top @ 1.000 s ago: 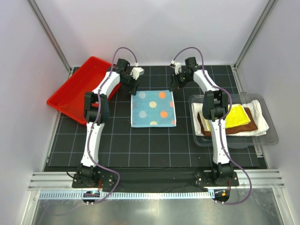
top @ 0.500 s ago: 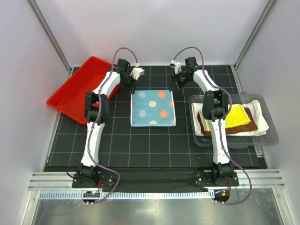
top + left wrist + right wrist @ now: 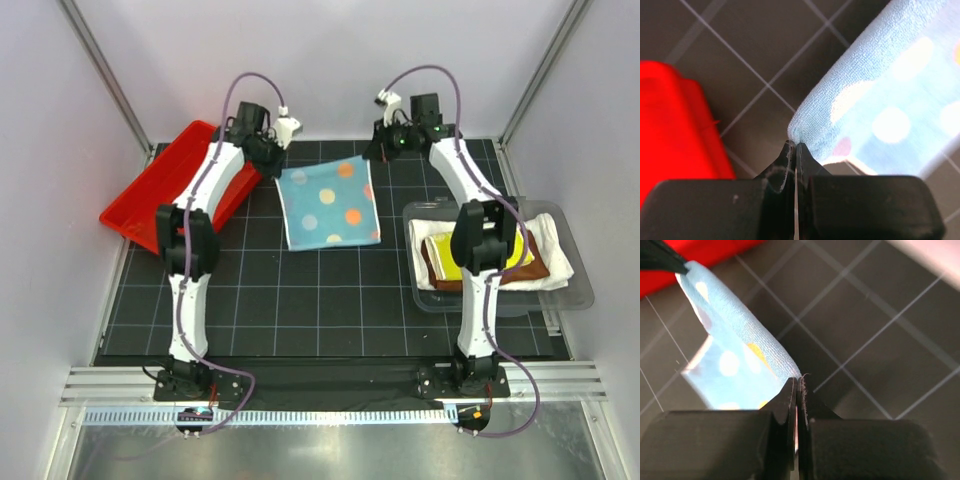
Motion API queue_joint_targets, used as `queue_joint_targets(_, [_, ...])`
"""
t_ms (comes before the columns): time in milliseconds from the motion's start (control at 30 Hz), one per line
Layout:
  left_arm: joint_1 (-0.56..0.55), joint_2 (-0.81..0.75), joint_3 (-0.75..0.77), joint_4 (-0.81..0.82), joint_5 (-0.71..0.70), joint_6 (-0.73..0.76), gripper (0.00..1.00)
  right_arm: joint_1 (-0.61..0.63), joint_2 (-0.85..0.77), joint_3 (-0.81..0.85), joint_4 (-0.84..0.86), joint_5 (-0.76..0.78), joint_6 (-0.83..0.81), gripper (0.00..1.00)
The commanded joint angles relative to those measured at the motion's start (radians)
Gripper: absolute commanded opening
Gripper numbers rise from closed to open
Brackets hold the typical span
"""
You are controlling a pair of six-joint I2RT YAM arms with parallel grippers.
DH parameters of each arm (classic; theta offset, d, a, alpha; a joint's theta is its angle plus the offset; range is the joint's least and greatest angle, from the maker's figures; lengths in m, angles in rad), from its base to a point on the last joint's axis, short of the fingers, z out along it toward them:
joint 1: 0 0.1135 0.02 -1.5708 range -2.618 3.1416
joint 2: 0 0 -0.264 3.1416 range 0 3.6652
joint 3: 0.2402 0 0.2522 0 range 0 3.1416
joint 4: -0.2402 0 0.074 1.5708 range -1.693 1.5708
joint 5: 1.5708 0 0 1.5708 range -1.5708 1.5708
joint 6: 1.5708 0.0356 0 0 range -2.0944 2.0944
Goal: Fold and stack the towels
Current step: Fold the towel
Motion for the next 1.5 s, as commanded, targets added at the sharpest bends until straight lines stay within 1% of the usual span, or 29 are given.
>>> queue_joint_targets(0, [-0.004,-0.192,-0.029,0.076,-0.035,-0.033,0.00,-0.007,-0.160,-0.029,0.135,0.029,0.049,0.01])
queue_joint_targets(133, [-0.004,-0.274,-0.047,0.075,-0.063,-0.067,0.00,-0.007,-0.249,-0.087,0.161,0.049,0.070,0.01])
queue_joint_targets(300, [-0.016,-0.411,-0.115,0.076,-0.006,-0.125,0.00,-0.009,-0.400,-0.194,0.190,0.049,0.110,0.01])
queue_joint_targets(333, [-0.023,-0.432,-0.153,0.067,-0.002,-0.128,0.00,-0.007,-0.428,-0.211,0.190,0.034,0.124,0.01])
queue_joint_targets(433, [-0.062,-0.540,-0.216,0.049,-0.024,-0.134,0.00,-0.004,-0.543,-0.301,0.173,0.009,0.138,0.01])
queue_joint_targets(467, [-0.075,-0.567,-0.260,0.020,-0.029,-0.134,0.00,0.002,-0.575,-0.353,0.153,-0.002,0.141,0.01])
queue_joint_targets(500, [-0.099,-0.593,-0.279,0.000,-0.029,-0.139,0.00,0.008,-0.644,-0.378,0.138,-0.010,0.141,0.01])
queue_joint_targets(533, [-0.113,-0.651,-0.296,-0.028,-0.035,-0.145,0.00,0.016,-0.680,-0.404,0.115,-0.014,0.138,0.01])
queue_joint_targets(567, [-0.125,-0.679,-0.320,-0.049,-0.047,-0.156,0.00,0.039,-0.724,-0.459,0.071,-0.013,0.132,0.01])
queue_joint_targets(600, [-0.159,-0.711,-0.360,-0.100,-0.054,-0.165,0.00,0.048,-0.766,-0.492,0.052,-0.008,0.132,0.01])
queue_joint_targets(633, [-0.173,-0.768,-0.406,-0.125,-0.058,-0.194,0.00,0.073,-0.853,-0.559,0.031,0.013,0.138,0.01])
queue_joint_targets(667, [-0.187,-0.800,-0.406,-0.125,-0.064,-0.217,0.00,0.080,-0.893,-0.596,0.027,0.021,0.148,0.01])
queue_joint_targets(700, [-0.194,-0.828,-0.453,-0.126,-0.066,-0.243,0.00,0.083,-0.928,-0.631,0.030,0.023,0.159,0.01])
queue_joint_targets(733, [-0.199,-0.850,-0.469,-0.125,-0.067,-0.284,0.00,0.085,-0.986,-0.659,0.029,0.023,0.171,0.01])
queue_joint_targets(800, [-0.199,-0.877,-0.498,-0.138,-0.087,-0.314,0.00,0.084,-1.007,-0.726,0.038,0.027,0.202,0.01])
queue_joint_targets(933, [-0.198,-0.804,-0.529,-0.162,-0.117,-0.337,0.00,0.099,-0.946,-0.771,0.057,0.003,0.216,0.01])
queue_joint_targets(967, [-0.199,-0.745,-0.537,-0.163,-0.115,-0.344,0.00,0.102,-0.897,-0.779,0.064,0.000,0.216,0.01])
queue_joint_targets(1033, [-0.196,-0.675,-0.552,-0.177,-0.110,-0.341,0.00,0.114,-0.841,-0.791,0.101,0.003,0.216,0.01])
queue_joint_targets(1067, [-0.193,-0.593,-0.554,-0.178,-0.104,-0.337,0.00,0.117,-0.782,-0.794,0.115,0.013,0.216,0.01])
queue_joint_targets(1100, [-0.190,-0.556,-0.551,-0.175,-0.095,-0.332,0.00,0.117,-0.740,-0.793,0.127,0.015,0.237,0.01])
queue_joint_targets(1200, [-0.171,-0.408,-0.529,-0.111,-0.109,-0.340,0.00,0.117,-0.576,-0.759,0.175,0.036,0.239,0.02])
queue_joint_targets(1233, [-0.167,-0.376,-0.486,-0.097,-0.115,-0.340,0.00,0.117,-0.533,-0.722,0.194,0.046,0.241,0.02])
queue_joint_targets(1267, [-0.153,-0.304,-0.462,-0.068,-0.121,-0.338,0.00,0.117,-0.431,-0.695,0.198,0.046,0.241,0.03])
queue_joint_targets(1300, [-0.147,-0.269,-0.434,-0.057,-0.123,-0.338,0.00,0.116,-0.384,-0.661,0.193,0.047,0.241,0.03])
queue_joint_targets(1333, [-0.141,-0.235,-0.393,-0.051,-0.117,-0.337,0.00,0.117,-0.329,-0.580,0.170,0.055,0.241,0.03])
queue_joint_targets(1367, [-0.130,-0.194,-0.321,-0.044,-0.106,-0.337,0.00,0.117,-0.286,-0.543,0.166,0.055,0.244,0.03])
queue_joint_targets(1400, [-0.112,-0.128,-0.272,-0.043,-0.095,-0.343,0.01,0.117,-0.213,-0.503,0.159,0.059,0.245,0.05])
queue_joint_targets(1433, [-0.103,-0.088,-0.224,-0.051,-0.101,-0.346,0.05,0.116,-0.186,-0.434,0.149,0.085,0.250,0.07])
queue_joint_targets(1467, [-0.095,-0.057,-0.125,-0.078,-0.109,-0.350,0.12,0.114,-0.165,-0.406,0.150,0.102,0.256,0.07])
